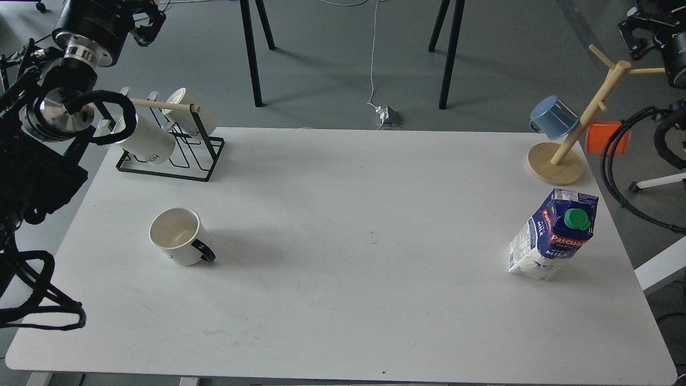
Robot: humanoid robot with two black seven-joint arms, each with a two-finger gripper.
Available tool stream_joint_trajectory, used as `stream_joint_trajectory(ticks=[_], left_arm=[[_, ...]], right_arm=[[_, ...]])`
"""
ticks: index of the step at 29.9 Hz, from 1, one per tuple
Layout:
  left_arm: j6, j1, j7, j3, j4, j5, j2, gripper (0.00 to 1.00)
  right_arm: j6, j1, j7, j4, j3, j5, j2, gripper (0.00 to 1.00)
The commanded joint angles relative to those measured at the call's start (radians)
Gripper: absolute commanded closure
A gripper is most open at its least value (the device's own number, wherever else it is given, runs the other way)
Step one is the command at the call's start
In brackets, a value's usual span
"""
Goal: Place cup and milk with both arms
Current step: 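Move the left gripper down toward the white mug on the table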
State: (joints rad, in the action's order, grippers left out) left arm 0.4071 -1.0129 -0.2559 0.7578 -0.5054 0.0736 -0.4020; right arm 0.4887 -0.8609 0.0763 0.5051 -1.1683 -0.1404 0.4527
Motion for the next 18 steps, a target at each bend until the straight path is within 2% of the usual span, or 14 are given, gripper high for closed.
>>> stream_joint_trajectory(ticks=[1, 7, 8, 10, 11, 14, 18], left_arm=[[-0.008, 0.008, -0.005, -0.008, 0.004, -0.001, -0.001, 0.01], [0.004, 0.011, -0.002, -0.005, 0.03, 0.002, -0.012, 0.01], [0.013, 0.011, -0.002, -0.006, 0.028, 0.003, -0.018, 0.0], [0.082, 0.019, 0.017, -0.012, 0.013, 0.002, -0.05, 0.01], [0.082, 0.025, 0.021, -0.014, 0.002, -0.001, -0.058, 0.01], [0.082, 0.056, 0.041, -0.087, -0.085, -0.037, -0.101, 0.01], [0.082, 0.057, 0.043, -0.163, -0.185, -0.208, -0.231, 0.01]], right_arm=[[0.0, 0.014, -0.001, 0.018, 0.001, -0.001, -0.003, 0.01], [0.0, 0.008, 0.0, -0.016, 0.024, 0.004, -0.005, 0.01], [0.0, 0.007, 0.0, -0.017, 0.025, 0.004, -0.005, 0.01], [0.0, 0.013, 0.002, -0.001, 0.041, 0.002, -0.005, 0.01], [0.0, 0.014, 0.002, 0.01, 0.048, 0.002, -0.006, 0.01], [0.0, 0.049, 0.008, 0.099, 0.035, -0.001, -0.012, 0.01], [0.0, 0.126, 0.011, 0.235, -0.023, -0.001, -0.014, 0.01]])
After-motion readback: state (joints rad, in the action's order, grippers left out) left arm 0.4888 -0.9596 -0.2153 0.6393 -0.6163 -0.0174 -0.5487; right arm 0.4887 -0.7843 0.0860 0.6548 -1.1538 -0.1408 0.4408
